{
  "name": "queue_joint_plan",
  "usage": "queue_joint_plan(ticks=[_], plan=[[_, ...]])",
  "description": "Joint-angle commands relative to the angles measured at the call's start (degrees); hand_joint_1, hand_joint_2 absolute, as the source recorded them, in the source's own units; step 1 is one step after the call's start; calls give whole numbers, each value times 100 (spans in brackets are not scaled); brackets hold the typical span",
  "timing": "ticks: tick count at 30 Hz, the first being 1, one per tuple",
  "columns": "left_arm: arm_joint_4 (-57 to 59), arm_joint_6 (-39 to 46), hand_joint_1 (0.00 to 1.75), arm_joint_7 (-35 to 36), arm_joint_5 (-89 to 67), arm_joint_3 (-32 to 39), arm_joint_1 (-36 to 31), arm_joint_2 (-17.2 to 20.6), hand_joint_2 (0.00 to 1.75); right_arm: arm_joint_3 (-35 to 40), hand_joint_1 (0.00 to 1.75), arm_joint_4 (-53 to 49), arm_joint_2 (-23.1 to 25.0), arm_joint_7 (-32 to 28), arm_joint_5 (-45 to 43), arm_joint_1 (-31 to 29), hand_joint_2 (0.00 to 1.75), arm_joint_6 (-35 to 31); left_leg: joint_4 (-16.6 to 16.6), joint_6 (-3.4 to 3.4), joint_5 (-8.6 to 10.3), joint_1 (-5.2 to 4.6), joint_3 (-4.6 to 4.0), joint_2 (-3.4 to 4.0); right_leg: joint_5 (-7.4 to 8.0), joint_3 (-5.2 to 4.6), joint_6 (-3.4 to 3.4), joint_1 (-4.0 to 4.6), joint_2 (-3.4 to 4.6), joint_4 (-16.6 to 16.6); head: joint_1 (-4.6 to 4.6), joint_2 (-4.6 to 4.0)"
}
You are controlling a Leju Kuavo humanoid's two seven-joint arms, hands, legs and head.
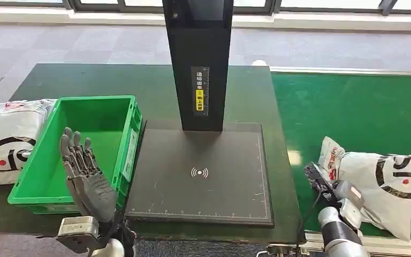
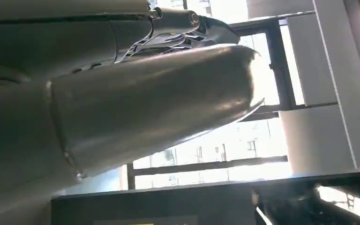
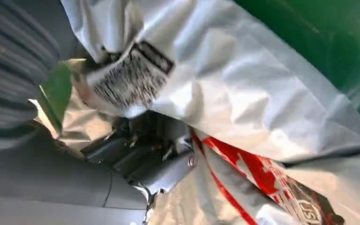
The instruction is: Moved the parcel from conveyor to table for the left to box.
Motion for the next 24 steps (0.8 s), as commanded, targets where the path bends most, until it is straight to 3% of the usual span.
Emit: queue_joint_plan(ticks=[1,5,7,13,23,24], plan=[[48,87,0,-67,-26,-35,99,139,0,129,175,-1897,820,-1854,-1775,264,175,-979,-11,-1,-6,-3,13,33,2,0,-7,-2,28,-6,0,0],[66,105,0,-164,26,-13,127,145,0,690,175,-3459,1112,-2691,-3433,846,175,-343,-6,-3,-5,-3,-1,19,-2,-10,-7,-3,16,0,-2,0],[88,97,0,-169,33,1,103,140,0,730,175,-3563,1116,-2687,-3465,930,175,-334,-9,-3,-5,-1,3,13,-7,-4,-6,-1,10,-2,0,0],[147,7,0,-219,137,26,57,221,0,1404,175,-4756,1358,-3940,-5146,1441,175,700,-10,-2,-6,-4,5,10,-12,-3,-8,-3,5,-2,0,0],[146,15,0,-219,141,18,59,223,0,1428,175,-4760,1344,-3925,-5146,1437,175,693,-8,4,-7,-3,-1,5,-10,-5,-4,-3,-2,-5,-2,0],[182,-64,0,-219,197,7,19,235,0,1598,175,-4865,1351,-4319,-5624,1498,175,1194,-9,4,-7,-1,2,8,-8,0,-4,0,-1,-9,-2,0]])
